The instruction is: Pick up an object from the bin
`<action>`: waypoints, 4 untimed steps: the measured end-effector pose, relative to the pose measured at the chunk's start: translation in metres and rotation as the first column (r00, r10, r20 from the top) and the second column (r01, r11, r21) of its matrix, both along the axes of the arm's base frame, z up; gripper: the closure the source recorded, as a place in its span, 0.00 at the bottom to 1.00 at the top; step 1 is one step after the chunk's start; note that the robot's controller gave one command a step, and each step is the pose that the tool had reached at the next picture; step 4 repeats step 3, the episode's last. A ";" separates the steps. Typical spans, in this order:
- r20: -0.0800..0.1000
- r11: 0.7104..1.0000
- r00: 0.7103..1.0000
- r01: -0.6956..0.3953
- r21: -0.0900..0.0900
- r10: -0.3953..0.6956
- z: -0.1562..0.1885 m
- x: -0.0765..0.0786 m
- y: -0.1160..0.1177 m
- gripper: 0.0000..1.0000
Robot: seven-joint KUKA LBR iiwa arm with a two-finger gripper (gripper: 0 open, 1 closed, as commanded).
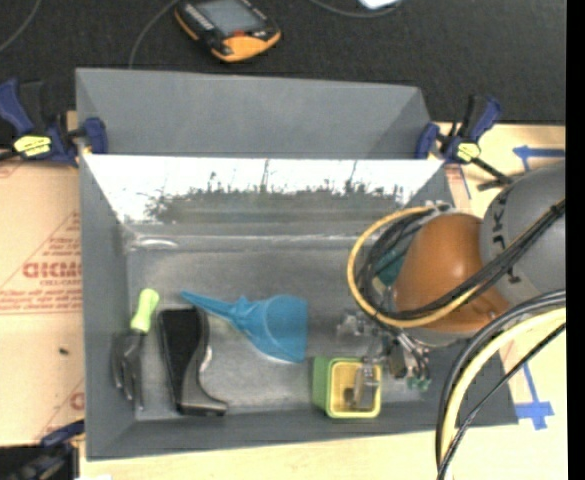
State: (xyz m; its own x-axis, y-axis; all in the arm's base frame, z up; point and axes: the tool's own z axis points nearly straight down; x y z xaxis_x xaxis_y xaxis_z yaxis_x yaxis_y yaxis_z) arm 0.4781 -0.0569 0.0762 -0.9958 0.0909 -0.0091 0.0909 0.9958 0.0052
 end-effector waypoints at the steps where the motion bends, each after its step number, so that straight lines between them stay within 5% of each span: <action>1: -0.002 1.000 1.000 -0.003 -0.003 0.003 -0.004 -0.002 -0.001 1.00; 2: 0.002 1.000 1.000 0.001 -0.003 -0.001 -0.005 0.028 0.017 1.00; 3: 0.012 1.000 1.000 0.006 -0.004 -0.005 0.161 0.028 -0.003 1.00; 4: 0.012 1.000 1.000 0.006 -0.004 -0.005 0.161 0.028 -0.003 1.00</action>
Offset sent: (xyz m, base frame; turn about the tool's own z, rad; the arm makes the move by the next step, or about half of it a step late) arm 0.0000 0.0000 0.0000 0.0000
